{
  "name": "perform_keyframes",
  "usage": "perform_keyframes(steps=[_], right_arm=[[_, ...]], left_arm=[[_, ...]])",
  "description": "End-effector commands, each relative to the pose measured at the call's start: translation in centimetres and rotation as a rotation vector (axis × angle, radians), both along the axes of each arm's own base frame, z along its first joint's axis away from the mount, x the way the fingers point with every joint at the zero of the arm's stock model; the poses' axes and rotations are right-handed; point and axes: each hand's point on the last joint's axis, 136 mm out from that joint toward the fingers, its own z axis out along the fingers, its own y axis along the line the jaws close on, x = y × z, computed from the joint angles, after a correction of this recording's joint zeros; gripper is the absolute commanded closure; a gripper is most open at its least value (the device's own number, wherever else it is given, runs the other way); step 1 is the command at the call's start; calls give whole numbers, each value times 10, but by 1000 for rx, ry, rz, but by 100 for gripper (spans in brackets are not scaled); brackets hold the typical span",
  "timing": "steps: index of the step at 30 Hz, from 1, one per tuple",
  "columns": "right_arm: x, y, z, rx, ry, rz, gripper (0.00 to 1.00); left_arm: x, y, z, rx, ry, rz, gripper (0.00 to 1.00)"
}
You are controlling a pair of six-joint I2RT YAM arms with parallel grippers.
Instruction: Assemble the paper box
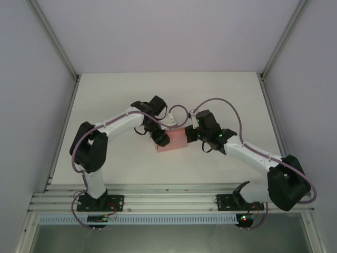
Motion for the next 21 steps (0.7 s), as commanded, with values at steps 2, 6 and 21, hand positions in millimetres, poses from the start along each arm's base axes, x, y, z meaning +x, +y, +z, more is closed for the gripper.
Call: perform_keyframes(steps=[2, 6, 21], right_arm=[[-28, -6, -38, -90, 111, 26, 100], [-29, -6, -37, -109, 108, 23, 100], [-31, -9, -27, -125, 95, -47, 100]], left_arm=[[12, -7, 19, -47, -60, 25, 34], [12, -8, 33, -70, -82, 38, 21], [-36, 61, 73, -25, -113, 473, 1]])
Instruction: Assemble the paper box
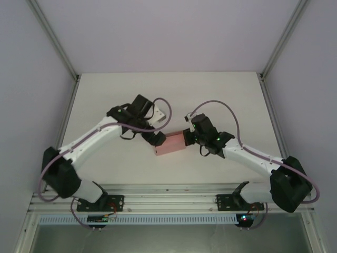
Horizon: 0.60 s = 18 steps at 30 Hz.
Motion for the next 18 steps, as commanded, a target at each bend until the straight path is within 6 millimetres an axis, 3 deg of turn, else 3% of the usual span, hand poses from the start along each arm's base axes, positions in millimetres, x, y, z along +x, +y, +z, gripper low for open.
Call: perform_keyframes(steps=[1, 4, 6, 9, 13, 18], right_arm=[[-18, -14, -27, -92, 106, -24, 100], [-20, -11, -30, -107, 108, -17, 100], [-22, -9, -32, -115, 110, -3, 100], [-25, -6, -33, -125, 103, 12, 100], [-27, -6, -35, -132, 105, 18, 100], [-29, -9, -37, -147, 106, 15, 100]], left_arm=[[-19, 22, -13, 35, 77, 177, 7], [-23, 33, -18, 49, 83, 250, 27], [-22, 30, -17, 27, 83, 258, 33], [-15, 22, -15, -12, 50, 256, 38], [0, 26, -18, 34, -8, 278, 39], [-3, 15, -29, 38, 52, 226, 50]])
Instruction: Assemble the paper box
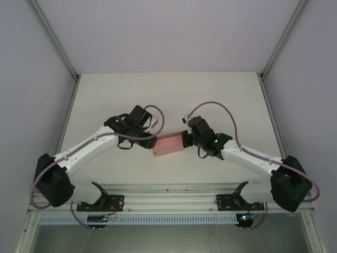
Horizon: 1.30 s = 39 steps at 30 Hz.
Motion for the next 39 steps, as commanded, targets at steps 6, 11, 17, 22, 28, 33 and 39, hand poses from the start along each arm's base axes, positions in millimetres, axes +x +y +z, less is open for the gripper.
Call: perform_keyframes(steps=[6, 11, 17, 22, 28, 33, 39], right_arm=[[-22, -15, -41, -123, 122, 11, 100], [-23, -17, -43, -165, 128, 5, 100], [-26, -18, -41, -210, 100, -22, 100], [-33, -19, -43, -274, 66, -64, 100], [-40, -21, -48, -297, 63, -109, 100], [-43, -19, -51, -262, 80, -123, 100], [-47, -21, -54, -259, 100, -124, 100]], left_arm=[[5, -15, -3, -44, 28, 10, 75], [5, -25, 3, -106, 46, 34, 84], [1, -35, 2, -165, 160, 136, 99], [-3, -32, -3, -163, 251, 258, 99], [-8, -39, -4, -267, 407, 365, 99], [-6, -37, -7, -261, 421, 424, 95], [-3, -36, 0, -271, 417, 465, 93]])
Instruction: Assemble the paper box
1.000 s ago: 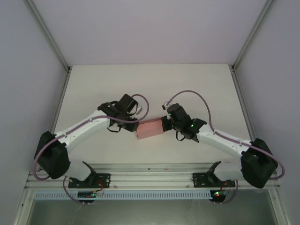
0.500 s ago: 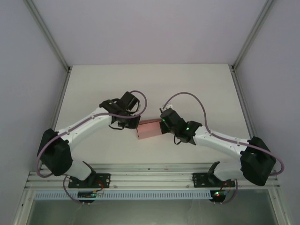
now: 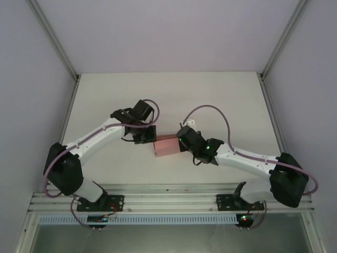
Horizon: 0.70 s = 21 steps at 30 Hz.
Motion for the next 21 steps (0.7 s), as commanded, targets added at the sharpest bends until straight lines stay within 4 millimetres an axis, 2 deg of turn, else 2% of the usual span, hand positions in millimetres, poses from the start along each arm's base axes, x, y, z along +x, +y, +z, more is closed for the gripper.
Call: perform_keyframes(steps=[1, 5, 8, 10, 12, 14, 18, 21], right_arm=[[-34, -17, -48, -113, 179, 34, 100], [-35, -18, -49, -105, 181, 30, 100], [-33, -17, -47, -97, 169, 27, 100], [-36, -16, -50, -100, 185, 39, 100], [-36, -17, -51, -101, 186, 40, 100], [-37, -18, -52, -105, 188, 40, 100], [-38, -22, -56, -114, 186, 38, 100], [-39, -25, -57, -121, 182, 35, 100]], left_arm=[[-4, -14, 11, -68, 49, 17, 93], [-2, -12, 3, -50, 56, 60, 100], [-4, -14, -1, -65, 78, 85, 100], [-5, -21, 4, -102, 72, 62, 100], [-4, -13, 4, -51, 57, 59, 100], [-9, -11, -1, -18, 51, 13, 100], [-21, -18, -19, 32, 4, -155, 100], [-27, -4, -30, 140, 2, -187, 100]])
